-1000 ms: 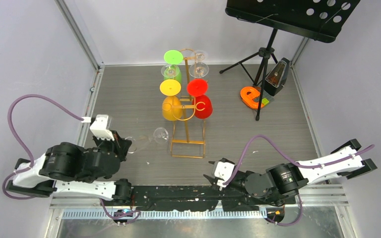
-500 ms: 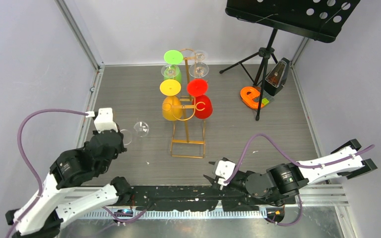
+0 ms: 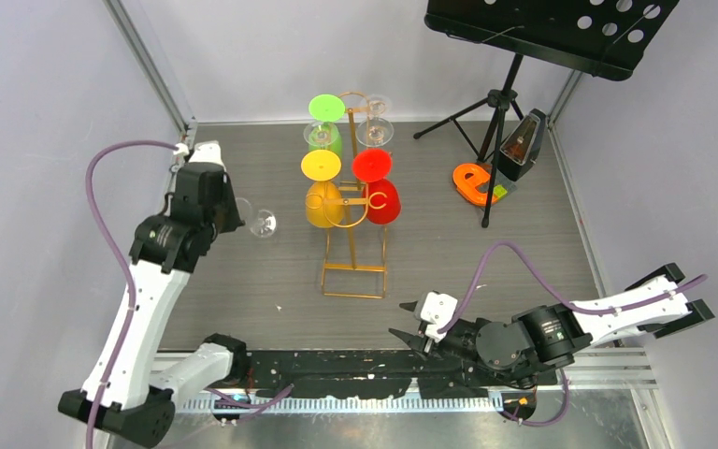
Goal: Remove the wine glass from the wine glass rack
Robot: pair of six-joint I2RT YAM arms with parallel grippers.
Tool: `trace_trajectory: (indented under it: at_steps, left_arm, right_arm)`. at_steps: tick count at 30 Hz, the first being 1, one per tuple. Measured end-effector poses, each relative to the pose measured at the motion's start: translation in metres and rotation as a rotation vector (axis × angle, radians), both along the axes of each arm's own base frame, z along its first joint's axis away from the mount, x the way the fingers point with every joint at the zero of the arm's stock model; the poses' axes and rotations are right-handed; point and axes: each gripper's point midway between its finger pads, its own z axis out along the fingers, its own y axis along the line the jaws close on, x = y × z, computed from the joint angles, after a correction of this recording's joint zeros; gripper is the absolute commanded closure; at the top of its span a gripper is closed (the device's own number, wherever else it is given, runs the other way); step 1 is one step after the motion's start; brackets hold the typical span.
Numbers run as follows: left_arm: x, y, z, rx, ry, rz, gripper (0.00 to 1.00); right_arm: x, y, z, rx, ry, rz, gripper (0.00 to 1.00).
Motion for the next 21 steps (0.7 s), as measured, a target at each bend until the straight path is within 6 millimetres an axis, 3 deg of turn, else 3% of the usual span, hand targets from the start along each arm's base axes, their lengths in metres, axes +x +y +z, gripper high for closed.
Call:
trace_trajectory:
  at_steps: [10,21]
  left_arm:
    - [0.060,-0.005,0.010,-0.079,0.070,0.006,1.00]
    - [0.129,0.008,-0.012,-0.103,0.193,0.062,1.00]
  right_arm:
    - [-0.003,-0.008,-0.002,0.029,0.075,-0.003,0.46]
    - [-0.008,-0.022,-0.003,0.123,0.170,0.029,0.46]
